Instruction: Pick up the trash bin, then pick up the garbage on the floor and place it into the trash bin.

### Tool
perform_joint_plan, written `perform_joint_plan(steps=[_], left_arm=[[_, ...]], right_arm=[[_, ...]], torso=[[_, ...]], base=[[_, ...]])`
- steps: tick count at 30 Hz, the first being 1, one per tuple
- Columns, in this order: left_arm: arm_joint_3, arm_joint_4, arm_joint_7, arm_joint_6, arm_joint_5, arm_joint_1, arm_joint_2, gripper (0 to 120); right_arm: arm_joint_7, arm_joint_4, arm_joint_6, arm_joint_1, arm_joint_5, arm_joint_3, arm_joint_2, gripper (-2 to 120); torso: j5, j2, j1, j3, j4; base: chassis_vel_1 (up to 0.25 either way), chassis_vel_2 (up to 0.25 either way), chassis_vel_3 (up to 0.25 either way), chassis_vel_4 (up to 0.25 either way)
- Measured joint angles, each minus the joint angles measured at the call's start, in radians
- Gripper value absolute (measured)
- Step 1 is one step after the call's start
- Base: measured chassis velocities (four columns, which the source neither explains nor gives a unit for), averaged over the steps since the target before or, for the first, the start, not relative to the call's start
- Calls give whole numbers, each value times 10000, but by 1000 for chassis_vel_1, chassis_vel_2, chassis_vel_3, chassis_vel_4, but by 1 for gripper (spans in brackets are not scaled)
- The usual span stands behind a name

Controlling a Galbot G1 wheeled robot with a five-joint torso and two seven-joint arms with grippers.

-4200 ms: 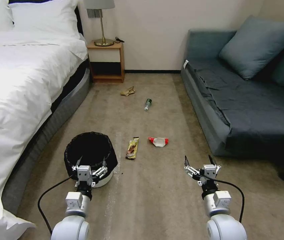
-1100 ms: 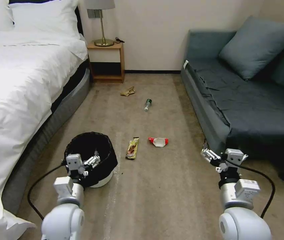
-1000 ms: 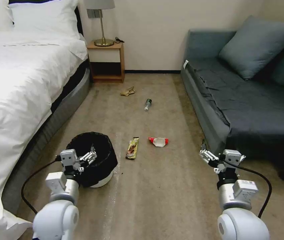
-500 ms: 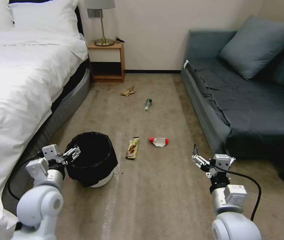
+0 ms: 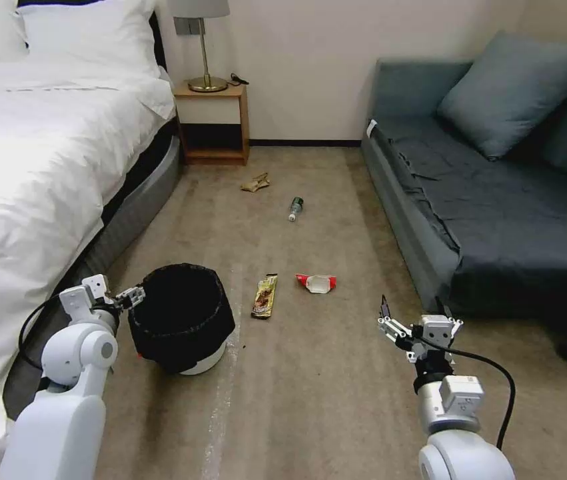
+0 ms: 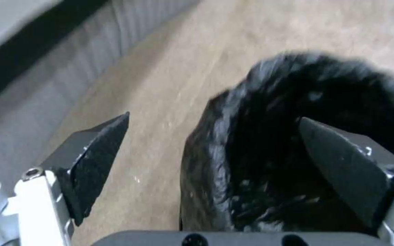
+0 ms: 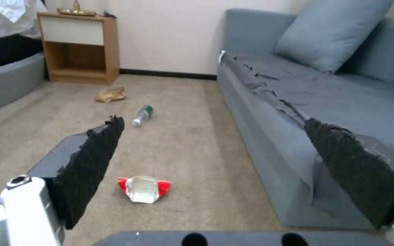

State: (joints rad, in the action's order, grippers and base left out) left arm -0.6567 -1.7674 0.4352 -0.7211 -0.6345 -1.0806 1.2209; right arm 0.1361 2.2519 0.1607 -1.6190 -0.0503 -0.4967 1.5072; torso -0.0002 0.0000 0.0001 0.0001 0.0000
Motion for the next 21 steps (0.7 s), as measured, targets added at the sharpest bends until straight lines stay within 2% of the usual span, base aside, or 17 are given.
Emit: perform_joint_plan(steps=[1,5,13,17,18,20,21], left_arm=[[0,0,0,0,0,0,0,100],[301,977,33,-96,-315,358,-83,100],[555,1606,62,-168,-596,669,-123,99],[630,1873,63,-168,-827,819,-123,85],[630,1873,63,-168,-827,819,-123,85],[669,2022,63,-168,-863,873,-109,75],[669,2022,63,-168,-863,873,-109,75]], right_arm=[[0,0,0,0,0,0,0,100],[0,25,-11,12,-11,-16,48,100],[-3,25,-65,39,-64,-3,122,100],[-2,-18,-148,52,-104,-11,152,100],[-2,-18,-148,52,-104,-11,152,100],[2,-28,-175,56,-111,-16,159,100],[2,-28,-175,56,-111,-16,159,100]], torso=[[0,0,0,0,0],[0,0,0,0,0],[2,0,0,0,0],[2,0,-1,-1,0],[2,0,-1,-1,0],[2,0,0,-1,0],[2,0,0,-1,0]], base=[[0,0,0,0],[0,0,0,0],[0,0,0,0],[0,0,0,0],[0,0,0,0],[0,0,0,0],[0,0,0,0]])
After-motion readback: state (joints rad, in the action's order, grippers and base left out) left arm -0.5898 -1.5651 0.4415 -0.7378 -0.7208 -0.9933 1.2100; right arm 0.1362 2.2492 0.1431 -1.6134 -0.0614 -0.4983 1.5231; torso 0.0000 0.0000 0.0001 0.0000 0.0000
